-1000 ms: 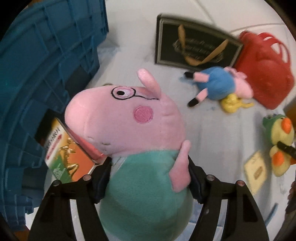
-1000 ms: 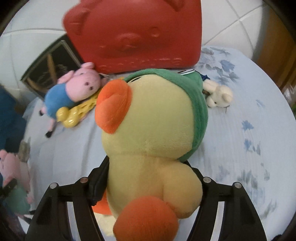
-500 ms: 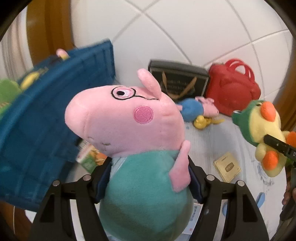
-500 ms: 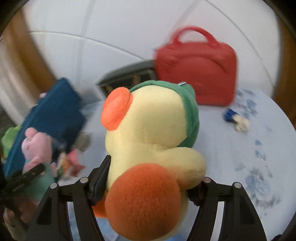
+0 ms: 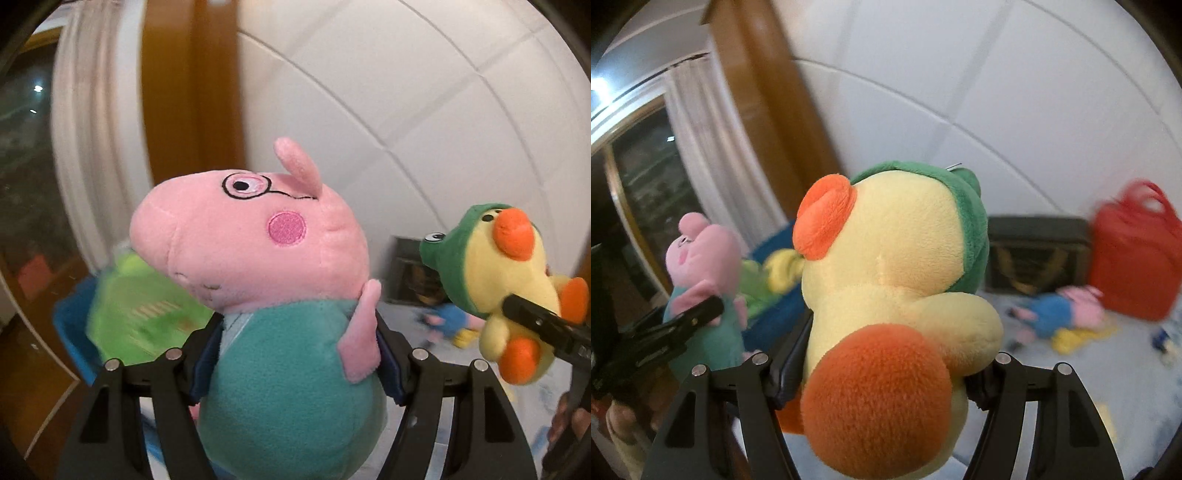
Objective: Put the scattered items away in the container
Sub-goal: 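Carry both plushes to the blue crate and release them inside, then withdraw both grippers from the crate and move toward the medicine boxes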
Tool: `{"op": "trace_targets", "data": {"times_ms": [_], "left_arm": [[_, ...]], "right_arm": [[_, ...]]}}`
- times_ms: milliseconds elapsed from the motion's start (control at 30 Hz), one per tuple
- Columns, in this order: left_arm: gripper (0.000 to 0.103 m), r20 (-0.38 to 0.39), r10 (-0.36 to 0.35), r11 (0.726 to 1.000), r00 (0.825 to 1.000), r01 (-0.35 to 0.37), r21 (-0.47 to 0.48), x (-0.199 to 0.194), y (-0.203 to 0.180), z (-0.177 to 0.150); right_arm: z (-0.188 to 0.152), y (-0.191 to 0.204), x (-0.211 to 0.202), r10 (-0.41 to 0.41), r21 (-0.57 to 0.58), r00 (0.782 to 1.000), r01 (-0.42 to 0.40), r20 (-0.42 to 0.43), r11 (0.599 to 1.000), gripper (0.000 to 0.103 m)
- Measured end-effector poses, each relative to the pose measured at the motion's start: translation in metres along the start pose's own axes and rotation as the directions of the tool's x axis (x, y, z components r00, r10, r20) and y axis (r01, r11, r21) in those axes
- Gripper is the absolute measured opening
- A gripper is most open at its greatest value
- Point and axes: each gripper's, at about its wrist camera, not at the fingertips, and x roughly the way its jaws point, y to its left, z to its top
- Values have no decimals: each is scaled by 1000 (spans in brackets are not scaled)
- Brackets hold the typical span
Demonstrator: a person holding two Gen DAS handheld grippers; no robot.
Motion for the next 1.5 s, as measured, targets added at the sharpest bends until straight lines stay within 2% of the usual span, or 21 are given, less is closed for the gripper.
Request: {"op": "trace_targets", "data": {"times_ms": [100,167,300,467,567,600,633,667,700,800,867,933,1167,1267,1500], "left_arm": [[70,5,86,996,996,-86,-5,14,70,19],[70,-24,137,990,990,-138,-19,33,117,24],[71,-101,152,986,983,-158,-49,69,184,20],[80,-154,116,988,981,-130,-86,99,225,8],[84,-172,113,987,979,-130,-90,107,238,7],[86,-178,113,987,978,-130,-90,109,242,7],[88,-185,111,988,976,-129,-85,109,245,6],[88,-191,110,989,975,-127,-80,109,247,5],[88,-196,109,989,975,-126,-76,109,249,5],[88,-190,102,990,976,-119,-80,108,248,5],[93,-190,104,989,976,-121,-82,103,243,3],[102,-185,111,989,977,-127,-80,103,235,0],[102,-138,141,984,980,-154,-88,66,208,-10],[102,-114,139,986,984,-149,-78,46,189,-13],[102,-84,94,994,992,-98,-44,9,103,-29]], "right_arm": [[15,55,44,57,-30,998,-57,-1,998,69],[23,92,78,93,-44,996,-93,-8,995,69],[28,162,140,142,-65,989,-145,-49,987,69],[18,220,210,104,-117,984,-122,-146,986,70],[8,233,229,74,-129,980,-99,-184,987,72],[5,235,236,66,-131,979,-92,-194,987,77],[3,236,239,60,-136,979,-87,-196,987,88],[1,236,236,49,-145,981,-78,-189,986,95],[0,237,234,40,-154,983,-68,-182,986,103],[-3,240,219,16,-176,987,-44,-157,983,103],[1,239,214,2,-181,987,-31,-159,983,103],[1,238,204,-21,-187,988,-8,-152,982,103],[-3,224,175,-34,-173,991,11,-131,985,103],[-7,212,153,-38,-169,992,18,-119,985,103],[-31,163,89,-101,-163,990,84,-99,983,103]]}}
